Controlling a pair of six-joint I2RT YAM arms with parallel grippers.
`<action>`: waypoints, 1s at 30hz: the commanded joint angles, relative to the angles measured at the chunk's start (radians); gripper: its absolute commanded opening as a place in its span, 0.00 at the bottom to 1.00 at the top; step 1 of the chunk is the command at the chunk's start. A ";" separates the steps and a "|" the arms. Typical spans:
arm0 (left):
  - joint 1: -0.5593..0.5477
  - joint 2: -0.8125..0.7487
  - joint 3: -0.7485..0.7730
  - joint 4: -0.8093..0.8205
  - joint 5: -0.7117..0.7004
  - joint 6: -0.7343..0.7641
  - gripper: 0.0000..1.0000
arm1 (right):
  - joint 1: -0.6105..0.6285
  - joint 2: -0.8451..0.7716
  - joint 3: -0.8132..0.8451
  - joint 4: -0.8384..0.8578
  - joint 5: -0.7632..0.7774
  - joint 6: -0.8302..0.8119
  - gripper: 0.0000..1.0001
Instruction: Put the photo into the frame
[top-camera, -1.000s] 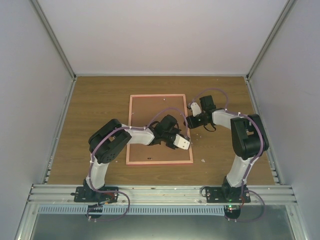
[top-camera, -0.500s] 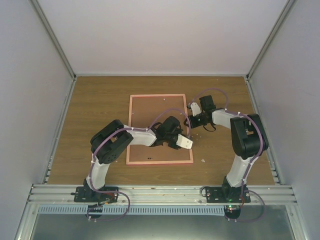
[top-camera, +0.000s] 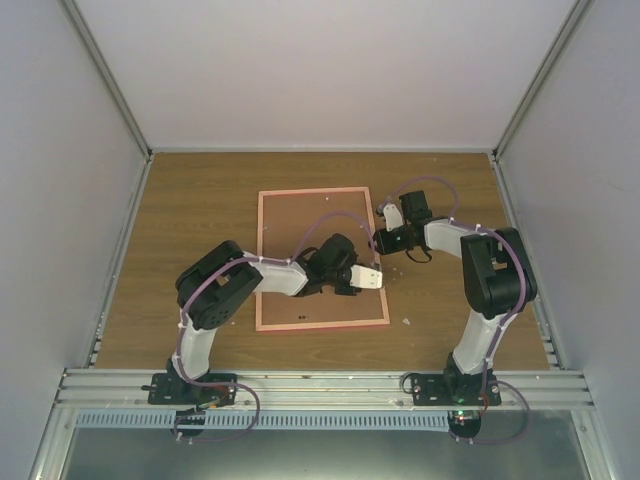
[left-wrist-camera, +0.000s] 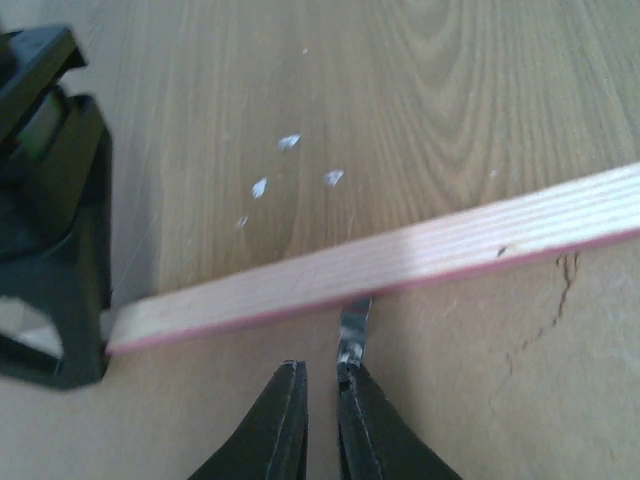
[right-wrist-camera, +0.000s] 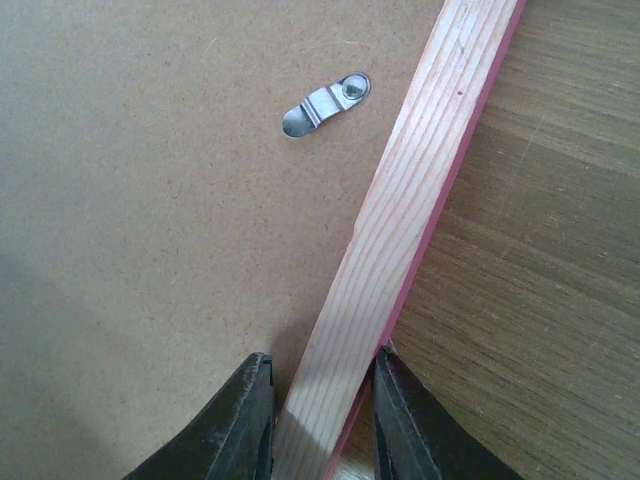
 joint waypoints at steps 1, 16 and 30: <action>0.031 -0.091 -0.049 0.071 0.001 -0.067 0.13 | 0.004 0.051 -0.058 -0.088 0.027 -0.057 0.01; 0.250 -0.112 0.041 -0.101 0.094 -0.237 0.20 | 0.005 -0.056 -0.161 -0.024 -0.143 -0.038 0.01; 0.268 0.109 0.345 -0.261 0.119 -0.224 0.22 | 0.001 -0.004 -0.135 -0.032 -0.141 -0.032 0.01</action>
